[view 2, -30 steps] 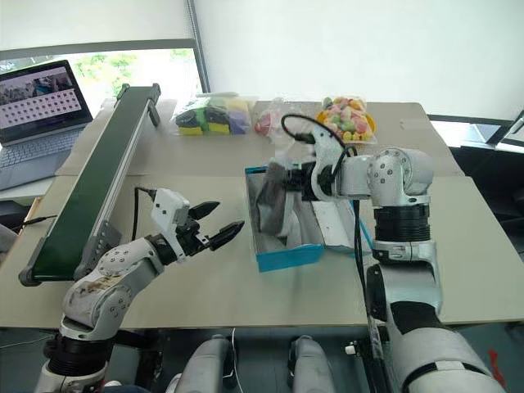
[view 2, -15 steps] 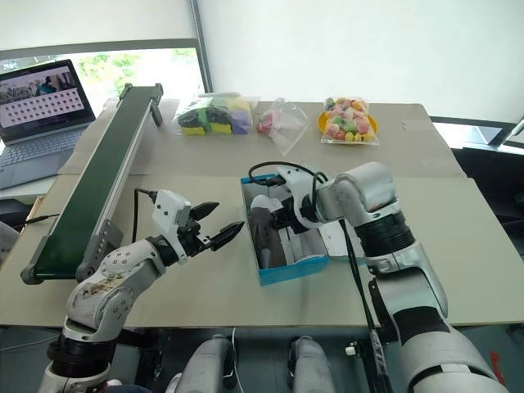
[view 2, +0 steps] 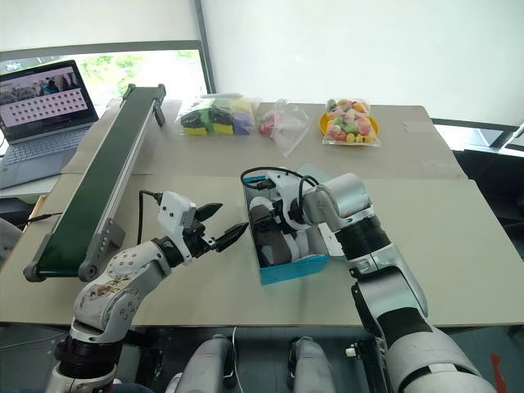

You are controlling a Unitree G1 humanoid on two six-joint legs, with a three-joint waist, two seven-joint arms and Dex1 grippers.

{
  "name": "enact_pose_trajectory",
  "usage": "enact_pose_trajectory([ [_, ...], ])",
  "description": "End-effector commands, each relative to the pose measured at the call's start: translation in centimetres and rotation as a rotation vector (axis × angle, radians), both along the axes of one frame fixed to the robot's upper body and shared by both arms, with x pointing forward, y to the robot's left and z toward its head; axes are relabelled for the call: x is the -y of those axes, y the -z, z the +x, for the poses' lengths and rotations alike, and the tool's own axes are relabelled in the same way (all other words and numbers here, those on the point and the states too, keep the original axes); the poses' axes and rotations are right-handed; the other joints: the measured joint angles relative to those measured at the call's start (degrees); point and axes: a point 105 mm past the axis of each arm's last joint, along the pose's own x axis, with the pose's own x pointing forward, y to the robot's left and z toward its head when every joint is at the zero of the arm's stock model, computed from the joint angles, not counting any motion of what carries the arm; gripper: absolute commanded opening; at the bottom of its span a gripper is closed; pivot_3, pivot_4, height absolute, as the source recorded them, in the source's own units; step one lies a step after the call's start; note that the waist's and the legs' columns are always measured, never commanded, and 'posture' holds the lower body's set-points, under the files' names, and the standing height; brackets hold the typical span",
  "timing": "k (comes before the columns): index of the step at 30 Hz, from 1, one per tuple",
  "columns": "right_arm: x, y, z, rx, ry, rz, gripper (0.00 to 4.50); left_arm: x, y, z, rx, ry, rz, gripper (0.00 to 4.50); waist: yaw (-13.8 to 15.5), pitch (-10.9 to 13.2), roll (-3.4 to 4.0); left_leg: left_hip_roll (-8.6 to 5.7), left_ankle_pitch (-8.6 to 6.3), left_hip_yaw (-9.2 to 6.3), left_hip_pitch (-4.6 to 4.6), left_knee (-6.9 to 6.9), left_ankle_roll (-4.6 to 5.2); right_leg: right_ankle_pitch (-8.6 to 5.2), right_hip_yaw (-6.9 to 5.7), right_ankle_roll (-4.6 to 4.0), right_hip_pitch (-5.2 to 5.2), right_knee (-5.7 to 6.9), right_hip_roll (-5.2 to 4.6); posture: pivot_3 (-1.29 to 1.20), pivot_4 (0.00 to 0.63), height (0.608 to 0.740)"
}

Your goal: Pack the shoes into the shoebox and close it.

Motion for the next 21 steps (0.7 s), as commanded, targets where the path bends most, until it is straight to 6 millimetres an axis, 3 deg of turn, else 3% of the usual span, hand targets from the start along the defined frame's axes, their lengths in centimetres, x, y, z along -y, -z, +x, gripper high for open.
enact_pose_trajectory([
  [1,1.4,-6.8,0.3,0.162,0.034,0.100,4.23,0.2,-0.8,-0.1,0.039,0.024,-0.002,4.50,0.0,0.0,0.04,-0.02,0.02,0.01,-0.04,0.01,0.04,0.00,0.01,0.00,-0.03,-0.01,-0.01,0.00,0.150,0.681],
  [7,3.0,-12.0,-1.7,0.247,0.018,0.226,4.23,0.5,-0.7,0.1,0.033,0.051,0.005,4.50,-0.1,0.0,0.05,0.02,0.04,-0.02,-0.05,-0.06,0.07,-0.02,-0.02,-0.01,-0.07,-0.02,0.01,0.00,0.150,0.681],
  [10,3.5,-13.2,-2.8,0.276,-0.021,0.319,4.23,0.8,-0.7,0.1,0.034,0.077,0.008,4.50,-0.1,0.0,0.05,0.01,0.02,-0.02,-0.04,-0.05,0.03,-0.01,-0.02,-0.01,-0.07,-0.02,0.01,0.00,0.150,0.681],
  [13,4.3,-11.4,-5.3,0.261,-0.089,0.422,3.58,1.2,-0.8,0.2,0.038,0.114,0.009,4.50,0.2,0.0,0.01,0.01,0.01,-0.06,-0.01,-0.02,0.01,-0.01,-0.06,-0.01,0.04,-0.04,0.00,0.00,0.150,0.681],
  [16,4.9,-9.9,-8.6,0.232,-0.199,0.460,2.53,1.6,-0.8,0.2,0.035,0.146,0.009,4.50,0.5,0.0,0.06,-0.01,-0.03,-0.05,-0.01,-0.02,-0.05,-0.02,-0.03,-0.01,0.08,-0.11,-0.03,0.00,0.150,0.681],
  [19,6.8,-7.3,-14.1,0.129,-0.333,0.428,1.48,2.3,-0.6,0.0,0.026,0.206,0.017,4.50,1.2,0.1,0.13,-0.16,0.02,-0.03,-0.11,-0.04,0.06,-0.02,0.01,0.04,0.04,-0.19,-0.14,0.00,0.150,0.681],
  [21,7.7,-6.2,-16.3,0.070,-0.361,0.400,0.74,2.6,-0.8,-0.3,0.031,0.256,0.014,4.50,1.3,0.1,0.13,-0.14,-0.04,-0.03,-0.06,-0.04,0.14,-0.06,0.01,0.10,0.11,-0.28,-0.14,0.00,0.150,0.681],
])
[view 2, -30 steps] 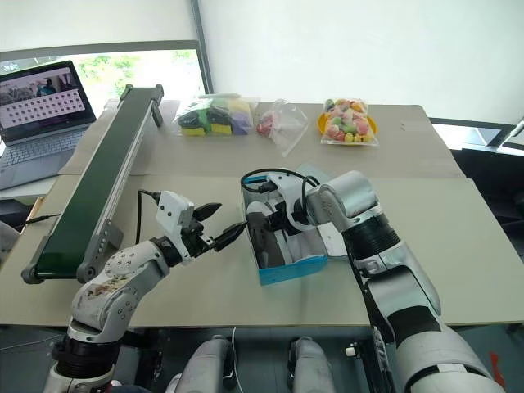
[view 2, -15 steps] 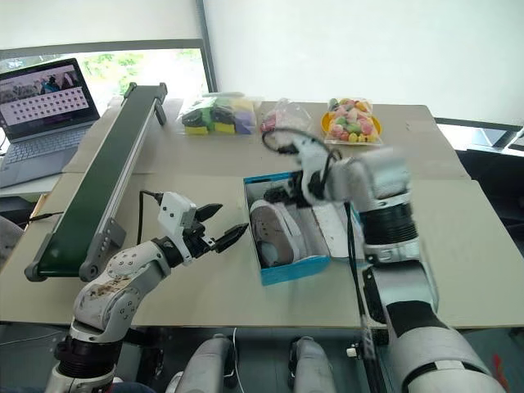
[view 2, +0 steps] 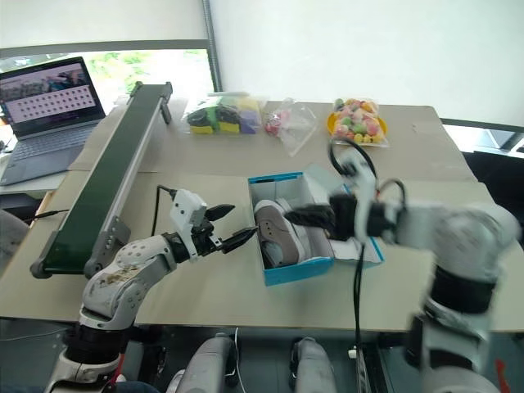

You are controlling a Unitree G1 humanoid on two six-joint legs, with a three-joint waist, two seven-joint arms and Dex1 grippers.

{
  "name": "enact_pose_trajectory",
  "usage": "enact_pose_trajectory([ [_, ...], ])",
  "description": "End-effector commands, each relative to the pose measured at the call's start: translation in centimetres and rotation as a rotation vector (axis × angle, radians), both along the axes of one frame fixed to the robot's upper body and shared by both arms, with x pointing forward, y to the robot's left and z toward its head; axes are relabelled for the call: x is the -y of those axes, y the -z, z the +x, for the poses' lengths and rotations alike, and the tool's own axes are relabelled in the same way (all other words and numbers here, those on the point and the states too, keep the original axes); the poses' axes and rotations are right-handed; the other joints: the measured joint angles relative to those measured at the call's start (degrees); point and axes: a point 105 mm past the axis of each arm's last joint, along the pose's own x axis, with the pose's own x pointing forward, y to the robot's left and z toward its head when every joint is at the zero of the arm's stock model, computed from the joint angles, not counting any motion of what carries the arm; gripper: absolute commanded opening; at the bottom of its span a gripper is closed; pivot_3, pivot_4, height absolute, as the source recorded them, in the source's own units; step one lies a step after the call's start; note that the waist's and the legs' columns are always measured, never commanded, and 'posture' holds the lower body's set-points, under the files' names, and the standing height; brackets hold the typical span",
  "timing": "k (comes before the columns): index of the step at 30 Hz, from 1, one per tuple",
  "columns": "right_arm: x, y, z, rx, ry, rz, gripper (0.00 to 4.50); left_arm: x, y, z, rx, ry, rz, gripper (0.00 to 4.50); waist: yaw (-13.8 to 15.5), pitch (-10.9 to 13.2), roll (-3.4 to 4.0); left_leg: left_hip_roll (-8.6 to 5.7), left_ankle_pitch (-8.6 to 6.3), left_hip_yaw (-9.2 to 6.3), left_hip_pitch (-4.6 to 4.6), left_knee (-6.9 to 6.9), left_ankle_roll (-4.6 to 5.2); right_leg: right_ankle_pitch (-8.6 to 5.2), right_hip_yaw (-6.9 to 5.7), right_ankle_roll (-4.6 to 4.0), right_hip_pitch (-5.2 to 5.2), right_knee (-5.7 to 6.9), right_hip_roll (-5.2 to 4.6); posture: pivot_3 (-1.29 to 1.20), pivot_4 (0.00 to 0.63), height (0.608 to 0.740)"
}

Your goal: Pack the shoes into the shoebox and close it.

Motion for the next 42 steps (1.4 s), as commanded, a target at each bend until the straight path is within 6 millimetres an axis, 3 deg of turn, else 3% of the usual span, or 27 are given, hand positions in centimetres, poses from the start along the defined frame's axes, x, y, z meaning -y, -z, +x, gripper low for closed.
enact_pose_trajectory([
  [1,0.2,-0.6,-4.2,0.020,-0.140,-0.002,0.46,0.9,-1.3,-0.7,0.056,0.102,-0.022,4.50,-0.2,0.0,0.00,0.02,-0.03,0.01,0.03,0.00,0.01,0.00,0.02,0.00,0.01,-0.02,0.00,0.00,0.150,0.681],
  [3,0.8,0.6,-5.0,-0.023,-0.119,-0.042,0.04,0.6,-1.5,-1.0,0.071,0.154,-0.013,4.50,-0.9,0.0,-0.01,0.08,-0.09,-0.01,0.13,0.01,-0.07,-0.01,0.06,-0.02,0.02,-0.02,0.02,0.00,0.150,0.681],
  [6,1.7,3.3,-5.0,-0.090,-0.034,-0.145,0.04,-0.6,-1.8,-1.2,0.123,0.208,0.046,4.50,-1.0,0.0,-0.02,0.13,-0.17,-0.12,0.21,0.02,-0.22,-0.18,-0.07,-0.31,0.08,-0.02,0.08,0.00,0.150,0.681],
  [10,3.9,7.5,-1.9,-0.130,0.251,-0.296,0.04,-1.9,-2.6,-1.5,0.167,0.240,0.098,4.50,-1.3,0.0,-0.01,0.13,-0.22,-0.38,0.38,0.00,-0.29,-0.19,-0.20,-0.33,0.19,-0.24,0.00,0.00,0.150,0.681],
  [12,4.9,8.6,-0.7,-0.127,0.359,-0.330,0.04,-2.3,-2.8,-1.7,0.180,0.252,0.120,4.50,-1.3,0.0,0.02,0.22,-0.22,-0.48,0.35,-0.10,-0.30,-0.18,-0.40,-0.31,0.34,-0.78,0.09,0.00,0.150,0.681],
  [14,7.0,10.1,0.7,-0.107,0.531,-0.422,0.04,-2.9,-3.3,-2.5,0.193,0.272,0.140,4.50,-1.3,0.0,0.04,0.13,-0.22,-0.52,0.28,-0.07,-0.29,-0.11,-0.33,-0.20,0.31,-0.77,-0.03,0.00,0.150,0.681],
  [19,9.1,11.6,1.4,-0.064,0.689,-0.565,0.04,-3.8,-3.7,-3.4,0.191,0.277,0.169,4.50,-0.8,0.0,0.03,-0.22,-0.26,-0.20,0.10,-0.03,0.17,0.04,0.12,0.04,0.23,-0.76,-0.12,0.00,0.150,0.681],
  [24,8.5,12.6,2.6,-0.083,0.869,-0.426,0.04,-4.0,-3.9,-3.6,0.191,0.257,0.174,4.50,-0.8,0.0,0.01,-0.09,-0.25,-0.12,0.10,-0.05,0.37,0.18,0.09,0.33,0.20,-0.75,0.09,0.00,0.150,0.681],
  [31,6.7,12.5,5.4,-0.133,1.166,0.070,0.04,-3.8,-4.3,-3.5,0.201,0.247,0.172,4.50,-1.3,0.0,0.07,0.09,-0.47,-0.15,0.12,0.05,-0.05,0.03,0.07,0.06,0.15,-0.68,0.22,0.00,0.150,0.681],
  [36,5.4,13.8,5.7,-0.176,1.267,0.172,0.04,-3.8,-4.6,-3.5,0.205,0.252,0.180,4.50,-1.4,-0.1,0.14,0.12,-0.47,-0.15,0.15,0.06,-0.06,0.03,0.09,0.05,0.16,-0.67,0.22,0.00,0.150,0.681],
  [42,6.5,14.1,6.2,-0.236,1.465,0.441,0.04,-3.6,-4.9,-3.6,0.206,0.261,0.190,4.50,-1.3,-0.1,0.18,0.03,-0.45,-0.09,0.15,0.08,-0.07,0.05,0.17,0.03,0.19,-0.60,0.22,0.00,0.150,0.681],
])
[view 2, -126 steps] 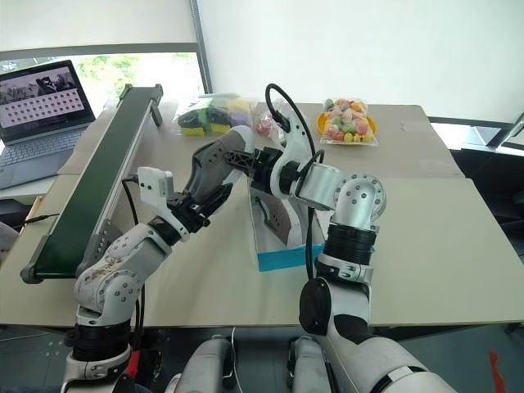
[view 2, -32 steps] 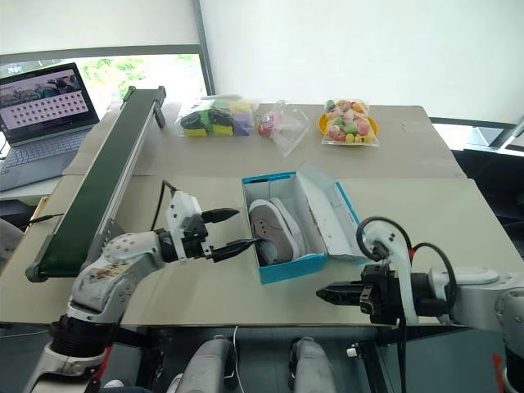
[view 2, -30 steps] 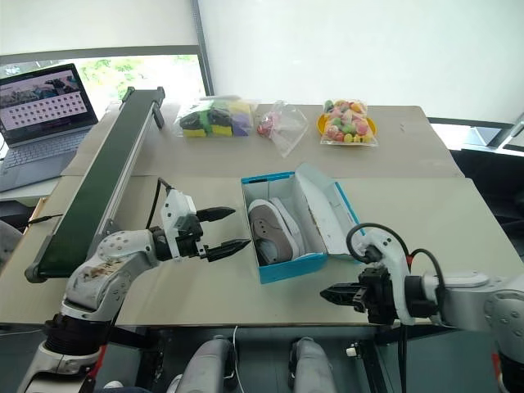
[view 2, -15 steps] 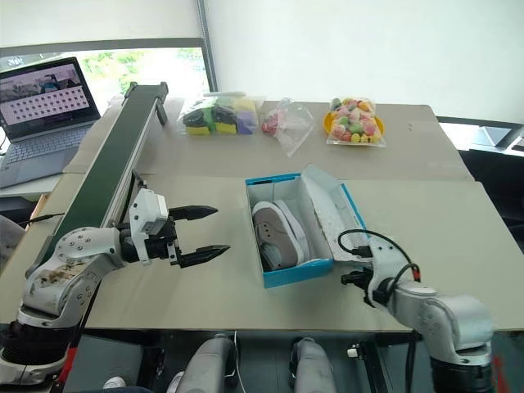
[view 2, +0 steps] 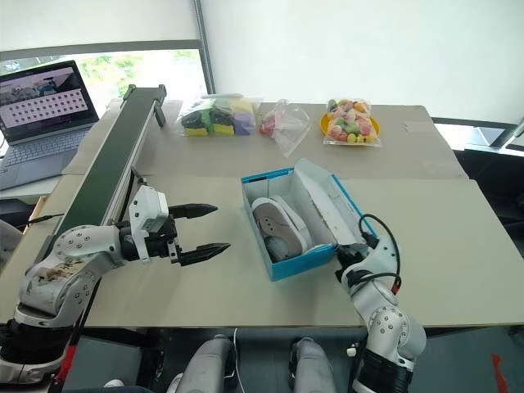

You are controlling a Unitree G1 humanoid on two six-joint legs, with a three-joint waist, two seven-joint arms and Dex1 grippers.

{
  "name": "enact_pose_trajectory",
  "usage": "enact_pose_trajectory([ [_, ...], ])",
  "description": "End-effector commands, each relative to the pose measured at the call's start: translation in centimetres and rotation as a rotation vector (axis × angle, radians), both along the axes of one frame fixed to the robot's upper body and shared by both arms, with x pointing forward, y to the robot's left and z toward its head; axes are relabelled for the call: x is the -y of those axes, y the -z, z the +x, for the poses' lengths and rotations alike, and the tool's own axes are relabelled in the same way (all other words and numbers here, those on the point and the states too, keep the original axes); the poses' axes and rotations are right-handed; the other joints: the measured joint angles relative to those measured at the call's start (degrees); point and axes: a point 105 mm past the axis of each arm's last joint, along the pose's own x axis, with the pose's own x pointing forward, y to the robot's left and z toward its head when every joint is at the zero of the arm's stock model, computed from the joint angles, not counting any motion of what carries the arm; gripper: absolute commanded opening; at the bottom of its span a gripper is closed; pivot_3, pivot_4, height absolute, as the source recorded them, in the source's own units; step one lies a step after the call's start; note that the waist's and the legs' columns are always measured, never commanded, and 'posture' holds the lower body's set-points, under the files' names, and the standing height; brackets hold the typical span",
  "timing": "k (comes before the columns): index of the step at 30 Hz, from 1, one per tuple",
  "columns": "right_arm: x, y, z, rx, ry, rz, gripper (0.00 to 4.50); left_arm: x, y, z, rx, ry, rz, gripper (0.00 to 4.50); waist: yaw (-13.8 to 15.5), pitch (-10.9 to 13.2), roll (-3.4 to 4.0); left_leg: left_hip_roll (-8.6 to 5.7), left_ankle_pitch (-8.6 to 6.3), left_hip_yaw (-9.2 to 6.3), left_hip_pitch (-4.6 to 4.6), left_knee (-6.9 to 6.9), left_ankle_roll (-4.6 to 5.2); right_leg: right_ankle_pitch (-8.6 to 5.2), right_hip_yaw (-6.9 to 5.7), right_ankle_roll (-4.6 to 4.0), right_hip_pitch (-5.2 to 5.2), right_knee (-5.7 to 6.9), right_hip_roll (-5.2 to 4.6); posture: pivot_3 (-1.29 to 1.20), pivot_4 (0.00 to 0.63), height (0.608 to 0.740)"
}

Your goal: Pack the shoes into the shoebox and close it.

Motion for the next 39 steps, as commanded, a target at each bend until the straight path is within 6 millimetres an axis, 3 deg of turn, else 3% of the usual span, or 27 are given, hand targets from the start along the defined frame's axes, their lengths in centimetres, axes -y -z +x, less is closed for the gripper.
enact_pose_trajectory([
  [1,-0.6,-0.9,0.7,0.109,0.131,0.184,0.04,0.3,-1.5,-0.5,0.054,0.026,-0.001,4.50,-0.1,0.0,0.00,-0.01,0.00,0.01,0.00,0.00,0.01,0.00,0.02,0.01,0.00,0.00,0.00,0.00,0.150,0.681],
  [6,-0.7,-1.8,2.0,0.206,0.205,0.335,0.04,0.4,-1.7,-0.4,0.055,0.028,0.008,4.50,-0.8,0.0,0.01,0.03,0.03,0.03,0.07,-0.01,0.04,0.06,0.08,0.09,-0.05,0.21,0.08,0.00,0.150,0.681],
  [15,-4.0,-5.5,3.6,0.379,0.040,0.553,0.04,0.4,-2.0,-0.4,0.059,0.024,0.024,4.50,-1.0,0.0,0.03,0.02,0.06,-0.03,0.22,0.04,0.01,-0.04,0.27,-0.07,-0.21,0.78,0.14,0.00,0.150,0.681],
  [19,-4.4,-6.1,3.8,0.398,0.012,0.556,0.04,0.4,-2.0,-0.4,0.057,0.021,0.025,4.50,-1.2,0.0,0.03,0.02,0.08,-0.02,0.26,0.04,0.03,-0.04,0.40,-0.07,-0.22,0.79,0.20,0.00,0.150,0.681],
  [23,-4.4,-5.9,3.7,0.369,-0.025,0.474,0.04,0.2,-2.1,-0.3,0.063,0.008,0.028,4.50,-1.2,0.0,0.03,0.02,0.28,0.01,0.26,0.04,0.37,0.00,0.49,0.00,-0.23,0.79,0.24,0.00,0.150,0.681],
  [27,-3.7,-5.9,3.3,0.311,-0.084,0.271,0.04,0.2,-2.2,-0.2,0.068,0.000,0.027,4.50,-1.2,0.0,0.03,0.01,0.25,0.02,0.26,0.04,0.31,-0.06,0.58,-0.10,-0.24,0.78,0.24,0.00,0.150,0.681],
  [33,-4.3,-6.5,2.1,0.254,-0.234,0.030,0.04,0.1,-2.2,-0.2,0.069,-0.011,0.025,4.50,-0.9,0.0,0.03,-0.02,0.21,0.05,0.27,0.04,0.25,-0.09,0.71,-0.15,-0.25,0.78,0.24,0.00,0.150,0.681],
  [37,-7.4,-6.7,1.2,0.206,-0.488,-0.156,0.04,0.0,-2.2,-0.1,0.067,-0.023,0.022,4.50,-0.7,0.0,0.02,-0.04,0.19,0.05,0.32,0.05,0.22,-0.10,0.83,-0.16,-0.25,0.77,0.24,0.00,0.150,0.681],
  [39,-11.3,-6.7,0.0,0.185,-0.745,-0.275,0.04,0.0,-2.3,0.1,0.075,-0.028,0.020,4.50,-0.9,0.0,0.02,-0.02,0.19,0.07,0.34,0.05,0.22,-0.10,0.86,-0.16,-0.26,0.76,0.27,0.00,0.150,0.681],
])
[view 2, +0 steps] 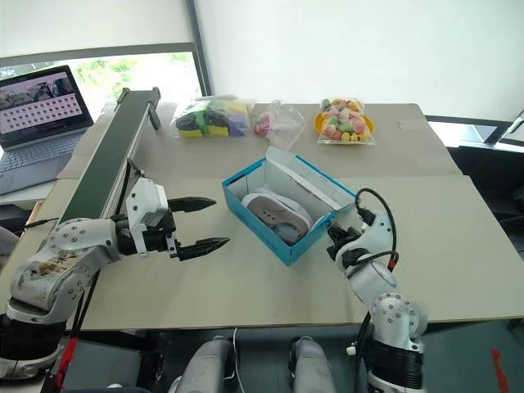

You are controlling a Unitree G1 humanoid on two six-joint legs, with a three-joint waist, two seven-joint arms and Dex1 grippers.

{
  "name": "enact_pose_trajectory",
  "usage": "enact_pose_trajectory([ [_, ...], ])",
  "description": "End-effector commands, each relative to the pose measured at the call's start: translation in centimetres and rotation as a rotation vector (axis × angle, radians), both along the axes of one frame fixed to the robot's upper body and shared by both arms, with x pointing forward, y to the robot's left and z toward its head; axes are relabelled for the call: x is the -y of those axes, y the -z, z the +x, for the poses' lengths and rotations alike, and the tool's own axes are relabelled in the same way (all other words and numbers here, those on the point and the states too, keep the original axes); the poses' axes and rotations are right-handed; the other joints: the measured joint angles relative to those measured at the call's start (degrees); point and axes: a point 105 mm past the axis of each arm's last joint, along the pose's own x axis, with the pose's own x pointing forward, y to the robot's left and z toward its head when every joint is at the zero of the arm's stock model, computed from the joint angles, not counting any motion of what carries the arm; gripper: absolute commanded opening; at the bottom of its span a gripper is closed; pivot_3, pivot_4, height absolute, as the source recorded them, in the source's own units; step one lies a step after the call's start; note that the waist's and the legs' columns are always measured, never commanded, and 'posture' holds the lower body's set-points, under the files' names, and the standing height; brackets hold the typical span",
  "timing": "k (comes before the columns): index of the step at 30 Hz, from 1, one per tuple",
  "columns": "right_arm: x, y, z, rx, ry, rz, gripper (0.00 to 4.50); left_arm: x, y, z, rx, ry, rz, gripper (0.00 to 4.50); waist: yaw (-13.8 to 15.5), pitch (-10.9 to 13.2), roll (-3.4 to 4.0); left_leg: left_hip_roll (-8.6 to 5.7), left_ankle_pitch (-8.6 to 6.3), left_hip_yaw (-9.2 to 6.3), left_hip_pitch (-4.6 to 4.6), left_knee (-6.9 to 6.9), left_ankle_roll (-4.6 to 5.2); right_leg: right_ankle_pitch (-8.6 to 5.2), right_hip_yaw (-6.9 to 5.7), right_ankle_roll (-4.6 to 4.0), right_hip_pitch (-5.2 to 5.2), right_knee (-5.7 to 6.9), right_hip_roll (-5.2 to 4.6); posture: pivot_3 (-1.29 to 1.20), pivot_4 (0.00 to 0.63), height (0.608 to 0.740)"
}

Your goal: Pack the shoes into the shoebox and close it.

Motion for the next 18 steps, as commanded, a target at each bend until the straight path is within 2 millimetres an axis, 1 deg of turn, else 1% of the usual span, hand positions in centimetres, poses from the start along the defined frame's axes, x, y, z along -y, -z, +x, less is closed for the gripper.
enact_pose_trajectory([
  [1,-7.2,-1.0,-2.1,0.028,-0.427,-0.226,0.04,0.1,-1.5,-0.1,0.063,0.000,-0.003,4.50,-0.4,0.0,0.00,0.02,0.00,0.01,0.01,0.00,0.00,0.00,0.04,0.00,-0.01,0.00,0.03,0.00,0.150,0.681],
  [3,-9.1,-1.8,-2.6,0.054,-0.534,-0.242,0.04,0.1,-1.7,0.1,0.069,-0.004,-0.009,4.50,-0.8,0.0,-0.01,0.06,0.00,-0.03,0.10,0.00,0.00,0.00,0.14,0.00,-0.01,0.00,0.11,0.00,0.150,0.681],
  [5,-10.7,-2.8,-2.4,0.092,-0.604,-0.248,0.04,0.1,-1.9,0.2,0.073,-0.008,-0.010,4.50,-0.8,0.0,-0.02,0.09,0.00,-0.06,0.14,-0.01,0.01,0.00,0.14,0.01,0.00,0.00,0.22,0.00,0.150,0.681],
  [7,-11.5,-3.5,-1.7,0.113,-0.622,-0.249,0.04,0.1,-1.9,0.3,0.074,-0.014,-0.010,4.50,-0.6,0.0,-0.01,0.08,0.02,-0.04,0.12,-0.01,0.03,0.00,0.14,0.01,0.01,0.01,0.32,0.00,0.150,0.681],
  [9,-11.8,-3.6,-1.0,0.122,-0.626,-0.273,0.04,0.0,-1.9,0.4,0.076,-0.021,-0.011,4.50,-0.3,0.0,-0.02,0.08,0.03,-0.01,0.07,-0.01,0.05,0.01,0.14,0.01,0.01,0.00,0.35,0.00,0.150,0.681],
  [14,-12.0,-3.9,-0.6,0.136,-0.632,-0.267,0.04,0.0,-1.8,0.2,0.074,-0.031,-0.012,4.50,0.6,0.0,-0.03,0.02,0.08,0.08,-0.03,0.00,0.12,0.02,0.28,0.02,0.02,-0.13,0.34,0.00,0.150,0.681],
  [17,-10.4,-3.5,-1.4,0.121,-0.659,-0.271,0.04,-0.2,-1.7,0.2,0.072,-0.041,-0.011,4.50,0.8,0.0,-0.04,-0.02,0.08,0.10,-0.06,0.00,0.13,0.05,0.35,0.07,0.02,-0.17,0.34,0.00,0.150,0.681],
  [18,-9.4,-3.2,-1.9,0.103,-0.679,-0.271,0.04,-0.3,-1.7,0.2,0.071,-0.044,-0.011,4.50,0.8,0.0,-0.04,-0.05,0.08,0.09,-0.09,0.00,0.13,0.05,0.35,0.07,0.03,-0.18,0.34,0.00,0.150,0.681],
])
